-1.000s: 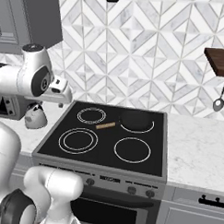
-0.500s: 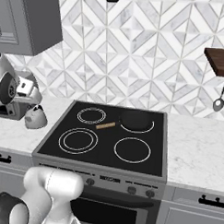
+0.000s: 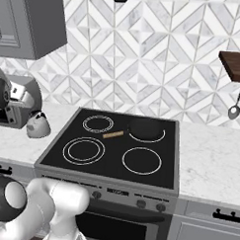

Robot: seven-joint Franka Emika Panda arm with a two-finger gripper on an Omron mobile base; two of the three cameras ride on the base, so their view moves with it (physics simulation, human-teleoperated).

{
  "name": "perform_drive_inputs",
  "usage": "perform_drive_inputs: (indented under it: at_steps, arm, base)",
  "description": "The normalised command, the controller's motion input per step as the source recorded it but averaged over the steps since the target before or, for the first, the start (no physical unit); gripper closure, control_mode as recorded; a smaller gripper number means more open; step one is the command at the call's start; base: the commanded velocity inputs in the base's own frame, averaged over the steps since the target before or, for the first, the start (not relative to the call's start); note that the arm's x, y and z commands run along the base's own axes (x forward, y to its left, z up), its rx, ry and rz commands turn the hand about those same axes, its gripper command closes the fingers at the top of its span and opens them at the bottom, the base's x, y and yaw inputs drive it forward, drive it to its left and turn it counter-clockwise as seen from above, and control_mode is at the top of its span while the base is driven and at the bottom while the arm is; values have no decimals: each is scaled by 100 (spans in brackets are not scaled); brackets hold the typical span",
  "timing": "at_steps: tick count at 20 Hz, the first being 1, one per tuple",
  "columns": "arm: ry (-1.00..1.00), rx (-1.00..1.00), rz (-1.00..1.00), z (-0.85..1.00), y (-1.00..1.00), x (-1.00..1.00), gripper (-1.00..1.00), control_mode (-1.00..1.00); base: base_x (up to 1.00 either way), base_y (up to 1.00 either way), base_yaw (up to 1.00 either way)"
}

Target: Pick the kettle from the counter and place it on a stove burner. Then turn the burner on.

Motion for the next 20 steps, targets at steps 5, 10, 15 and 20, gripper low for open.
perform_drive_inputs:
  at_steps: [5, 10, 15, 20]
  arm:
    - [6, 0, 0, -32, 21, 77, -100, -100]
    - [9, 4, 0, -58, 14, 73, -100, -100]
    - [1, 3, 0, -21, 43, 71, -100, -100]
    - [7, -2, -1, -14, 49, 42, -100, -100]
  base:
    - [0, 0, 0]
    - [0, 0, 0]
    - [0, 0, 0]
    - [0, 0, 0]
